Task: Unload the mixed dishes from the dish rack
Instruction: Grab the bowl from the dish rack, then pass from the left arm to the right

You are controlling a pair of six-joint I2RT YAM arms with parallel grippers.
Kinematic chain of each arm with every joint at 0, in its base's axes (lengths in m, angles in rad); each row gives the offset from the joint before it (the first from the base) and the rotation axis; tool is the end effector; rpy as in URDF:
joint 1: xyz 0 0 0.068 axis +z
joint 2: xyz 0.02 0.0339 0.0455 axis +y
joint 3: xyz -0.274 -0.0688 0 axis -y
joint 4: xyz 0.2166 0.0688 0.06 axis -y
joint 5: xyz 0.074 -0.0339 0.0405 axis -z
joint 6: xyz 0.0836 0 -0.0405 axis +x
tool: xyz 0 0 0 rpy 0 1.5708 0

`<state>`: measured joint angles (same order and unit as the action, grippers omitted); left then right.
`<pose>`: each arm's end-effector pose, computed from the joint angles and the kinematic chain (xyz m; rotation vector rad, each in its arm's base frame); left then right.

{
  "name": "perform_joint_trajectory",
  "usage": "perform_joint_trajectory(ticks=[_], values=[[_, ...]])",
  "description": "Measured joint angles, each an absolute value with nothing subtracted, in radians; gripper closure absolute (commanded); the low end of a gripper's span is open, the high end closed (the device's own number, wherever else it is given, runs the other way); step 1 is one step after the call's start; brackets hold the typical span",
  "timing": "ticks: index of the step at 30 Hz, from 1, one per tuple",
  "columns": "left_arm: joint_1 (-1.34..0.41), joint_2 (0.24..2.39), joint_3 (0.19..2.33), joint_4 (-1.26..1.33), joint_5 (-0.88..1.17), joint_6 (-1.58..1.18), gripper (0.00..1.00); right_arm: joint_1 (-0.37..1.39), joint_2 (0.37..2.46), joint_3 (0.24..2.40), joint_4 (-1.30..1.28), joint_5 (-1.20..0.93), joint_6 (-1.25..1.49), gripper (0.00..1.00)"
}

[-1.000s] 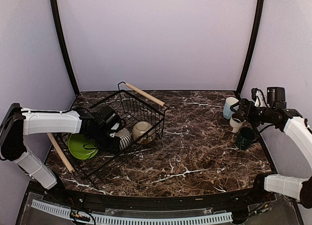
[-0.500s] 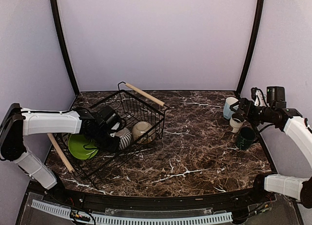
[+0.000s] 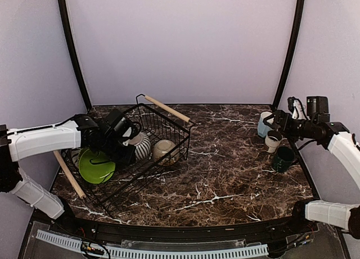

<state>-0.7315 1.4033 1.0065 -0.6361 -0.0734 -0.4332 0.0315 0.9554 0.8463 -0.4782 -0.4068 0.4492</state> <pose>0.2109 -0.1811 0.2201 0.3652 2.6097 -0.3186 0.2080 0.0396 0.2897 0.2161 2.1798 0.7137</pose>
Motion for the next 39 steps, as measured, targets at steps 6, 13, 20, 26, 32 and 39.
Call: perform_joint_trajectory(ticks=[6,13,20,26,32,39], values=[[-0.731,1.313,1.053,-0.631,-0.087,-0.416,0.99,0.056,0.955,0.846,-0.478,-0.407,0.448,0.01],[-0.731,1.195,1.102,-0.576,-0.06,-0.401,0.99,0.114,0.955,0.846,-0.46,-0.424,0.439,0.01],[-0.731,1.14,1.124,-0.377,0.1,-0.407,0.99,0.224,0.955,0.847,-0.408,-0.441,0.428,0.01],[-0.73,1.161,1.1,-0.141,0.331,-0.455,0.99,0.38,1.005,0.847,-0.231,-0.516,0.492,0.01],[-0.73,1.201,1.021,0.064,0.493,-0.48,0.99,0.489,1.186,0.878,0.064,-0.662,0.668,0.01],[-0.73,1.242,0.961,0.176,0.585,-0.453,0.99,0.594,1.369,0.989,0.424,-0.799,0.97,0.03]])
